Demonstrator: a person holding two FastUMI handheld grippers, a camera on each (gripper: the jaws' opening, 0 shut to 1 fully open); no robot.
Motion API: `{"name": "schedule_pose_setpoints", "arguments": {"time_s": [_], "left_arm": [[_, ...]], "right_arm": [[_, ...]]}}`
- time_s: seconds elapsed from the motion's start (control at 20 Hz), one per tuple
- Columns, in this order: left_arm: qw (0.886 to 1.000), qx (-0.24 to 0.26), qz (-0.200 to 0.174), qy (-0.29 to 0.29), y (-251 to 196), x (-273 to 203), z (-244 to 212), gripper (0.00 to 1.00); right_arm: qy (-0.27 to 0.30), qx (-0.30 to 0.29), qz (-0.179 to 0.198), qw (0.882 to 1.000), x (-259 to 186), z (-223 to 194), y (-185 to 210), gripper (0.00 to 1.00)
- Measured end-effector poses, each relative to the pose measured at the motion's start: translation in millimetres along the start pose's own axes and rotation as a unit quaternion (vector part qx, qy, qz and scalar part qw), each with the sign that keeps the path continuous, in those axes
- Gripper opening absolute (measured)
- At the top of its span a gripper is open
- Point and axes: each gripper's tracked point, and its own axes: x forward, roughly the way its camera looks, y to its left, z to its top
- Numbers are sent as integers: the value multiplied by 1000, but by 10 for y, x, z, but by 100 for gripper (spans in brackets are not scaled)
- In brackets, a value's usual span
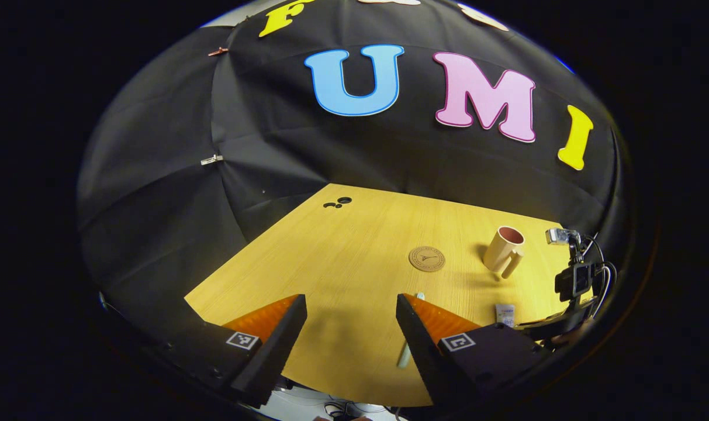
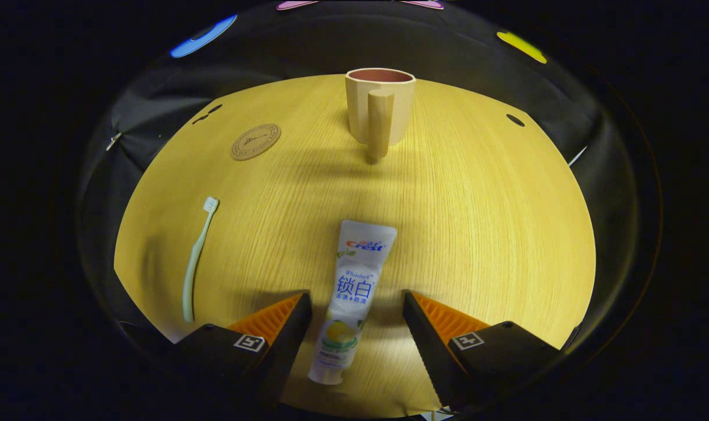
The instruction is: Put the toothbrush and toothpaste on the desktop into the cup, then pick up the cup and place it on the coaster on the desktop.
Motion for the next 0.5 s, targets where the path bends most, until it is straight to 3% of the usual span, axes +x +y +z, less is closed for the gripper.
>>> {"name": "schedule_pose_setpoints", "arguments": {"time_s": [0.25, 0.3, 0.35, 0.4, 0.5], "left_arm": [[1000, 7, -14, 2, -21, -13, -49, 98], [1000, 9, -16, 1, -13, -16, -42, 97], [1000, 10, -17, 1, -1, -17, -49, 97], [1000, 12, -18, 0, 13, -24, -44, 98], [1000, 15, -23, -2, 14, -27, -50, 97]], "right_arm": [[-2, -2, -14, 1000, 49, 31, 36, 89], [-2, -3, -12, 1000, 29, 32, 78, 76], [-3, -3, -14, 1000, 37, 38, 97, 71], [-4, -2, -12, 1000, 31, 32, 118, 53], [-1, -9, -14, 1000, 44, 27, 152, 43]]}}
